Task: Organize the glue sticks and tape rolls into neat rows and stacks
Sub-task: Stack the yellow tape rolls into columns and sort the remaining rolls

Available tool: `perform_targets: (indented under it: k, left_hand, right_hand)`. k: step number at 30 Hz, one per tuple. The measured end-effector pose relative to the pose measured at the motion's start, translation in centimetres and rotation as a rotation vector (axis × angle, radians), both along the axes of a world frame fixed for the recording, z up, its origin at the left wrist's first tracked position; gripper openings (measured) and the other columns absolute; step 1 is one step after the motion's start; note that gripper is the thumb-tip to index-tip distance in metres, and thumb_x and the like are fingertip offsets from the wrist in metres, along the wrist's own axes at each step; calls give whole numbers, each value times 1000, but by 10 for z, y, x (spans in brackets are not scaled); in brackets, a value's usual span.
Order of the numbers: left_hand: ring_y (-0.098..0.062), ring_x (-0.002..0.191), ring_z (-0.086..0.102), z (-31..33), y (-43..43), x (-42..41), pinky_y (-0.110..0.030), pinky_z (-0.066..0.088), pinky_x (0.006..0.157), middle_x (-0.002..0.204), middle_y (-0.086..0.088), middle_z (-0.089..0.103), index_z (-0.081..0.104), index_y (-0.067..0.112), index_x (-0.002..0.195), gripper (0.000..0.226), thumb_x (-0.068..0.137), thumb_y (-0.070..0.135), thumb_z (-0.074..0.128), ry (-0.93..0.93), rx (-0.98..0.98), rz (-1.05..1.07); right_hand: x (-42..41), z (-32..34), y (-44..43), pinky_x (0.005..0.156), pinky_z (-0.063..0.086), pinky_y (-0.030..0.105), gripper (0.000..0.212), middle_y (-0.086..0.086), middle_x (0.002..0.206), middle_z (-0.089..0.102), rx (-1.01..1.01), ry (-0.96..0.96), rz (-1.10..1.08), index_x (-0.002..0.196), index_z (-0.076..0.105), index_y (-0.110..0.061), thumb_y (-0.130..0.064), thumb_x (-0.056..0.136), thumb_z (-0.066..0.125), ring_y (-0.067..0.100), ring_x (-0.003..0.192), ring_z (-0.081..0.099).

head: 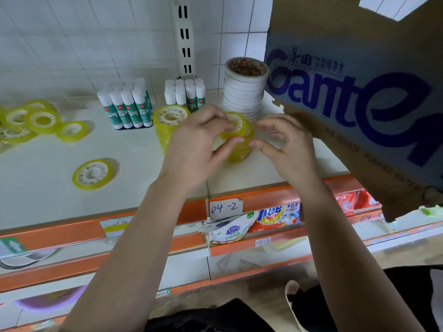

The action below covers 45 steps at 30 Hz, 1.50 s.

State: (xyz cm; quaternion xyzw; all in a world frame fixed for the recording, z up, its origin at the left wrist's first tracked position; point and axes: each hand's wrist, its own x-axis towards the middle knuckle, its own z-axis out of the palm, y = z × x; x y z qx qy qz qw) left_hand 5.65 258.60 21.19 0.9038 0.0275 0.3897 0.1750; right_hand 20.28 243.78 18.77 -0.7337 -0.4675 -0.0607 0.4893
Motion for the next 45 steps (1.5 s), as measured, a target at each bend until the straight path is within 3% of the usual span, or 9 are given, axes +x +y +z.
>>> perform_targets:
  k: [2,8,17,23,31,40,45]
  left_hand:
    - [-25,88,63,-2,-2,13,-40,51,75,97,-10,63,73,5,97,30,90,33,64,23,-18,-16]
    - [-29,86,64,-14,-6,36,-43,53,73,97,-8,62,72,7,99,24,87,28,68,75,-67,2]
    - [-29,84,65,-16,-11,35,-43,54,66,98,-8,62,72,8,99,34,85,36,59,86,-67,33]
    - [-28,82,65,-18,-9,36,-44,54,64,96,-8,63,73,6,96,28,83,29,66,73,-91,40]
    - [-27,85,65,-19,-7,35,-43,54,69,97,-8,64,73,5,97,30,82,29,64,77,-143,15]
    - [-27,91,64,-5,9,31,-40,54,77,104,-8,65,73,5,107,31,82,21,61,217,-24,-104]
    - [-27,87,64,0,12,31,-41,57,69,104,-7,65,74,8,108,33,82,28,66,234,30,-80]
  right_hand:
    - [7,-2,-6,87,52,27,28,-5,108,61,-30,-18,-50,107,70,-12,-20,81,76,12,99,60]
    - [23,-15,-15,86,51,42,13,1,102,66,-168,-32,-146,97,72,-12,-12,84,69,17,93,62]
    - [21,-18,-14,79,53,32,12,1,98,67,-185,-9,-159,98,72,-11,-12,87,67,17,86,64]
    - [21,-20,-14,78,53,40,13,3,95,67,-196,2,-166,99,71,-14,-18,87,67,19,81,64]
    - [20,-20,-15,79,55,40,14,2,96,68,-212,23,-167,100,71,-15,-20,88,66,16,84,65]
    - [19,-20,-16,78,55,42,8,-1,92,69,-198,40,-161,94,71,-19,-19,87,66,16,83,65]
    - [19,-19,-15,77,55,42,10,1,91,68,-200,28,-166,95,71,-17,-19,88,66,18,81,65]
